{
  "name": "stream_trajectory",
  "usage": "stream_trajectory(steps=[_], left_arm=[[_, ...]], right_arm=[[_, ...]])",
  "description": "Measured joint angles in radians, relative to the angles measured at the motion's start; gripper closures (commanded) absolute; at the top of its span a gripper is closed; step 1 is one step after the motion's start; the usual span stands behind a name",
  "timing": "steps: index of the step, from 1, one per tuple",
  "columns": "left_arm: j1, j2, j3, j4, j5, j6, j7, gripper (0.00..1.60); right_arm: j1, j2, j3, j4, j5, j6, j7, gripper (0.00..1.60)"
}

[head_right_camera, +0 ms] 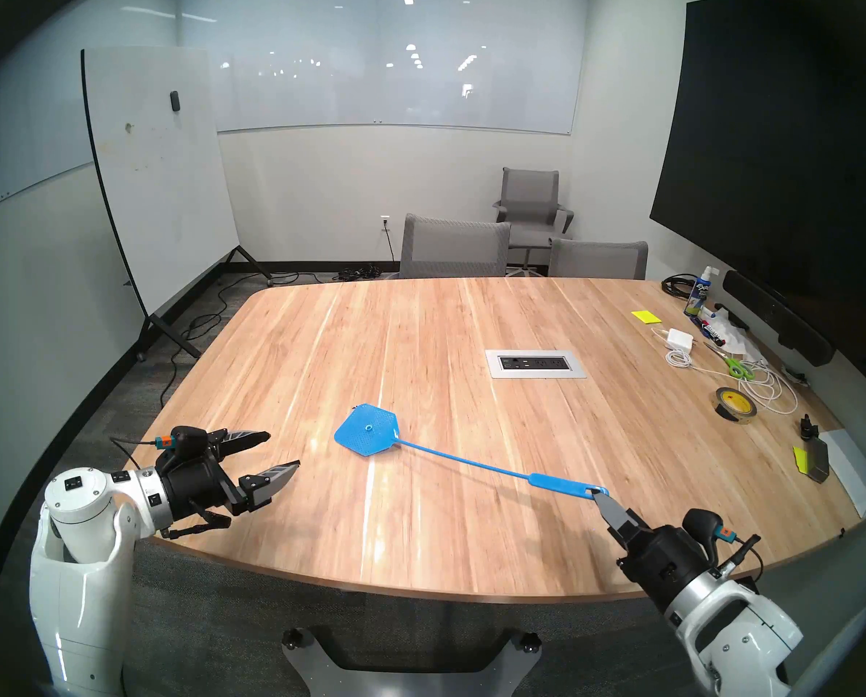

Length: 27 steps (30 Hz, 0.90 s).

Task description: Swat a bug on table

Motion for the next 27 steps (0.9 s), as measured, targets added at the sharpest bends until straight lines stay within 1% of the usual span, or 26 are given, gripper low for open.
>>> stream_trajectory(steps=[4, 6, 7, 8, 10, 13, 17, 21, 23, 27], left_arm=[[0.000, -0.001, 0.000, 0.000, 0.001, 0.000, -0.001, 0.00], [0.000, -0.001, 0.000, 0.000, 0.001, 0.000, -0.001, 0.00], [0.000, -0.001, -0.001, 0.000, 0.001, 0.000, -0.001, 0.00], [0.000, -0.002, -0.001, 0.000, 0.002, 0.000, -0.002, 0.00], [0.000, -0.002, -0.001, 0.000, 0.002, 0.000, -0.002, 0.00], [0.000, -0.003, -0.001, 0.000, 0.003, 0.000, -0.003, 0.00], [0.000, -0.003, -0.002, -0.001, 0.004, 0.000, -0.003, 0.00], [0.000, -0.004, -0.002, -0.001, 0.004, 0.000, -0.004, 0.00], [0.000, -0.004, -0.002, -0.001, 0.005, 0.000, -0.004, 0.00], [0.000, -0.005, -0.002, -0.001, 0.006, 0.000, -0.004, 0.00]], right_arm=[[-0.011, -0.010, 0.040, -0.024, 0.064, 0.027, 0.022, 1.60], [-0.018, -0.016, 0.070, -0.038, 0.109, 0.046, 0.038, 1.60], [-0.020, -0.017, 0.075, -0.040, 0.115, 0.048, 0.041, 1.60], [-0.025, -0.022, 0.097, -0.049, 0.145, 0.060, 0.056, 1.60], [-0.032, -0.029, 0.123, -0.058, 0.177, 0.072, 0.073, 1.60], [-0.038, -0.038, 0.153, -0.065, 0.213, 0.083, 0.088, 1.60], [-0.037, -0.052, 0.204, -0.068, 0.285, 0.102, 0.094, 1.60], [-0.019, -0.058, 0.235, -0.062, 0.349, 0.114, 0.070, 1.60], [0.001, -0.061, 0.251, -0.049, 0.393, 0.116, 0.034, 1.60], [0.039, -0.066, 0.274, -0.021, 0.452, 0.102, -0.029, 1.60]])
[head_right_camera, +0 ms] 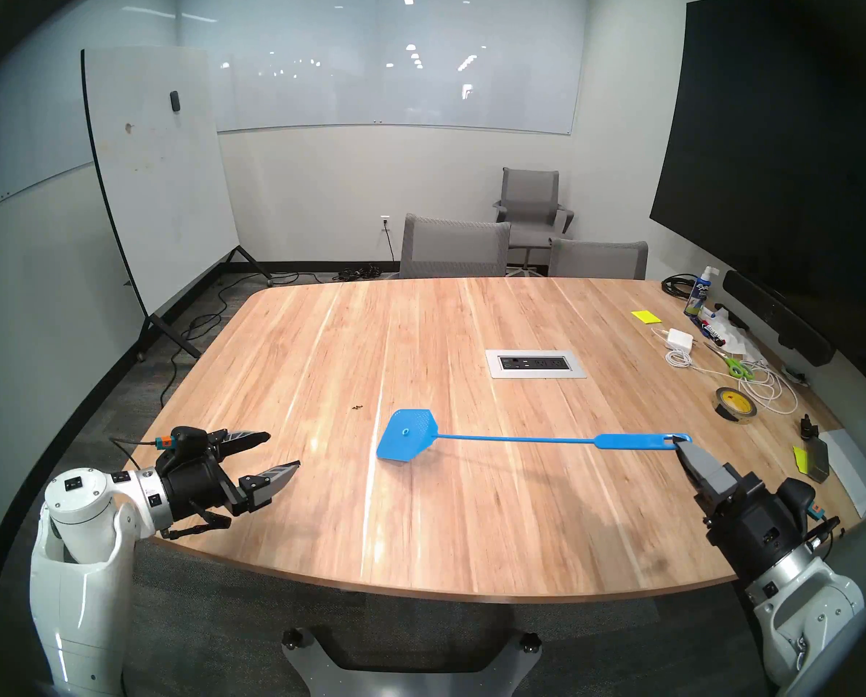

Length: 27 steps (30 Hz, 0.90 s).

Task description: Swat a bug on table

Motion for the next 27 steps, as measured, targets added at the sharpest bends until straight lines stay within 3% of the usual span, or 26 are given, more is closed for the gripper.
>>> stream_trajectory(steps=[13, 22, 27], left_arm=[[0.000, -0.002, -0.001, 0.000, 0.002, 0.000, -0.002, 0.00], [-0.001, -0.004, -0.002, -0.001, 0.004, 0.000, -0.004, 0.00], [-0.001, -0.005, -0.002, -0.001, 0.005, 0.000, -0.005, 0.00]], right_arm=[[0.116, -0.009, 0.026, 0.059, 0.130, -0.094, -0.244, 1.60], [0.188, -0.009, -0.010, 0.090, 0.139, -0.185, -0.386, 1.60], [0.230, 0.014, -0.053, 0.162, 0.106, -0.210, -0.444, 1.60]])
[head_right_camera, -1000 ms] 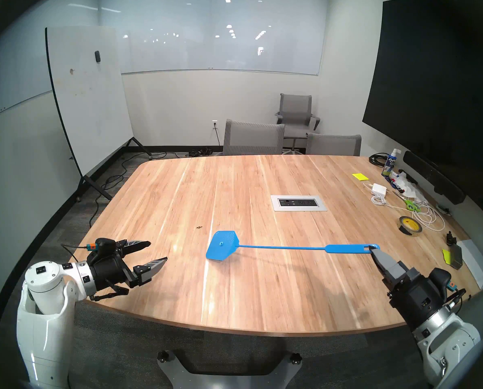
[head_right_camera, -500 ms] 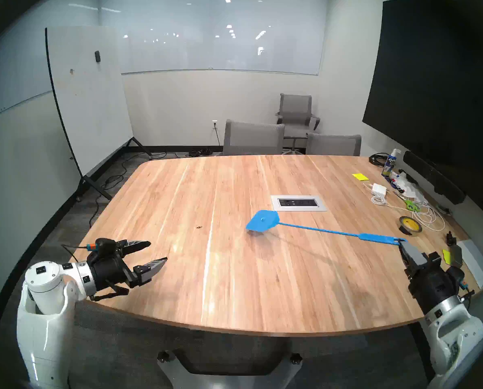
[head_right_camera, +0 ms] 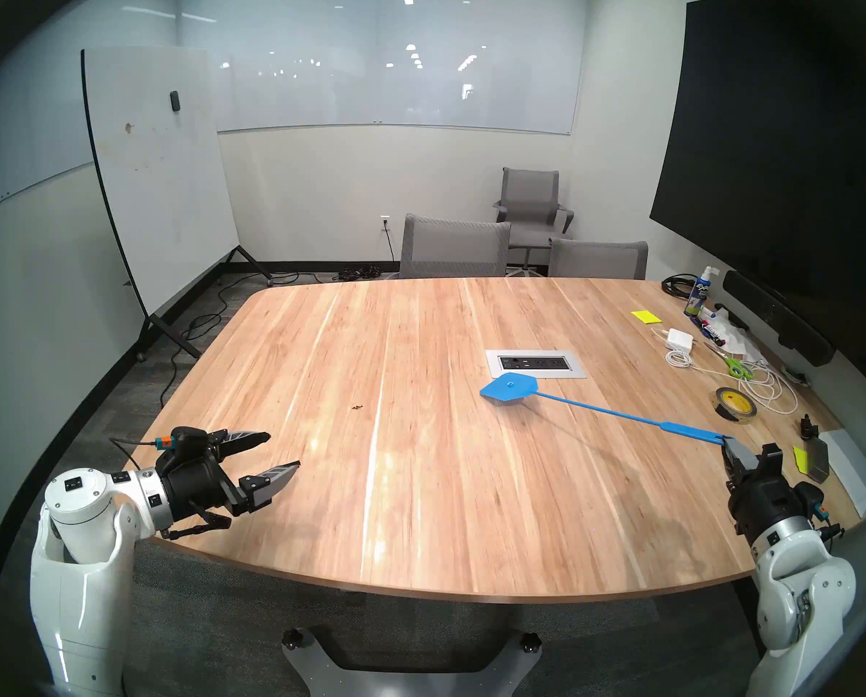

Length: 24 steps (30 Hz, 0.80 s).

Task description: Swat a bug on table

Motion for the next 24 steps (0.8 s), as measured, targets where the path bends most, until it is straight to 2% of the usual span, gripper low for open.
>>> stream_trajectory(steps=[5, 11, 17, 24], left_arm=[[0.000, -0.001, 0.000, 0.000, 0.001, 0.000, -0.001, 0.00], [-0.001, -0.002, -0.001, 0.000, 0.002, 0.000, -0.002, 0.00], [-0.001, -0.003, -0.001, 0.000, 0.003, 0.000, -0.003, 0.00], [-0.002, -0.004, -0.002, 0.000, 0.004, 0.000, -0.004, 0.00]], right_arm=[[0.041, 0.039, -0.065, 0.088, -0.053, -0.004, -0.049, 1.60], [0.087, 0.076, -0.152, 0.187, -0.133, -0.008, -0.063, 1.60], [0.113, 0.102, -0.192, 0.236, -0.179, -0.006, -0.046, 1.60], [0.129, 0.133, -0.212, 0.238, -0.215, 0.017, -0.031, 1.60]])
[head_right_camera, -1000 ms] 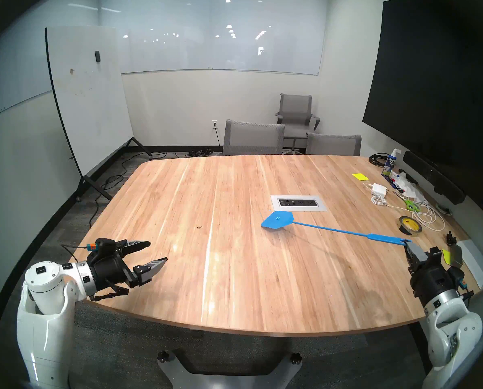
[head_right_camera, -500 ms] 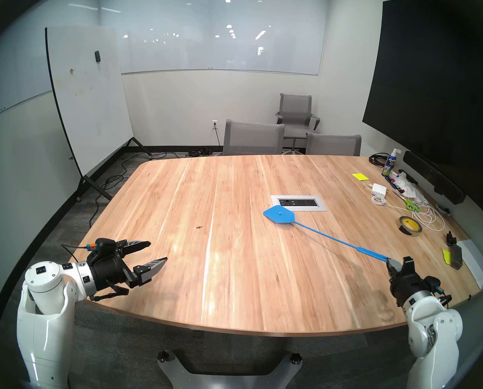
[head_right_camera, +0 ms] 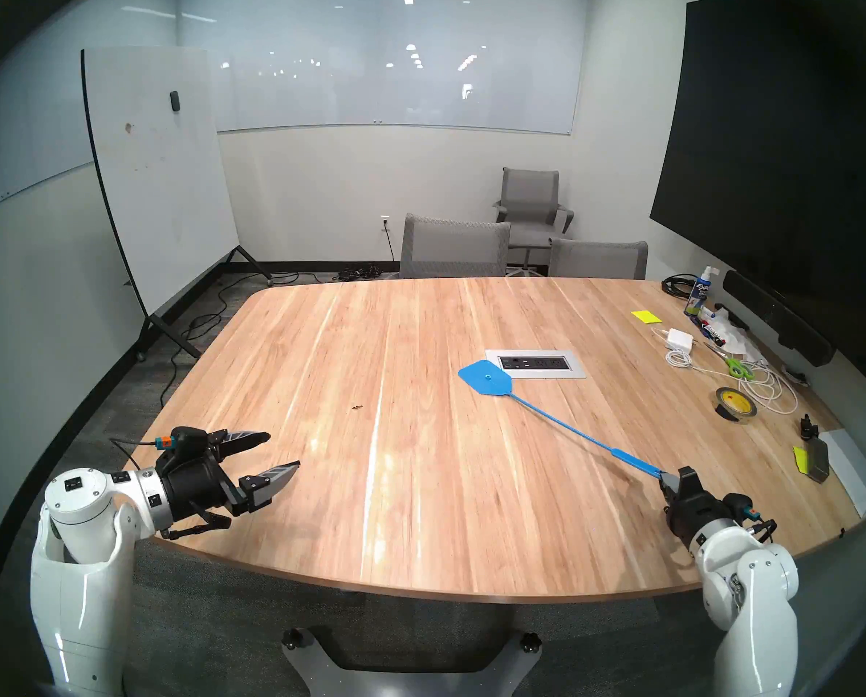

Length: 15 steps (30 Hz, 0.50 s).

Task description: Swat a bug on table

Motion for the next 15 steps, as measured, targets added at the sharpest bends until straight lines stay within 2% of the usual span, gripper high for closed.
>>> stream_trajectory(steps=[7, 8, 9, 15], left_arm=[[0.000, -0.001, -0.001, 0.000, 0.001, 0.000, -0.001, 0.00], [0.000, -0.001, -0.001, 0.000, 0.001, 0.000, -0.001, 0.00], [0.000, -0.002, -0.001, 0.000, 0.002, 0.000, -0.001, 0.00], [-0.001, -0.003, -0.001, 0.000, 0.003, 0.000, -0.002, 0.00]], right_arm=[[0.019, 0.030, -0.015, 0.004, -0.022, 0.030, 0.002, 1.60], [0.022, 0.035, -0.018, 0.004, -0.026, 0.034, 0.002, 0.61], [0.025, 0.038, -0.019, 0.005, -0.029, 0.037, 0.002, 0.00], [0.032, 0.055, -0.021, 0.005, -0.045, 0.059, 0.002, 0.00]])
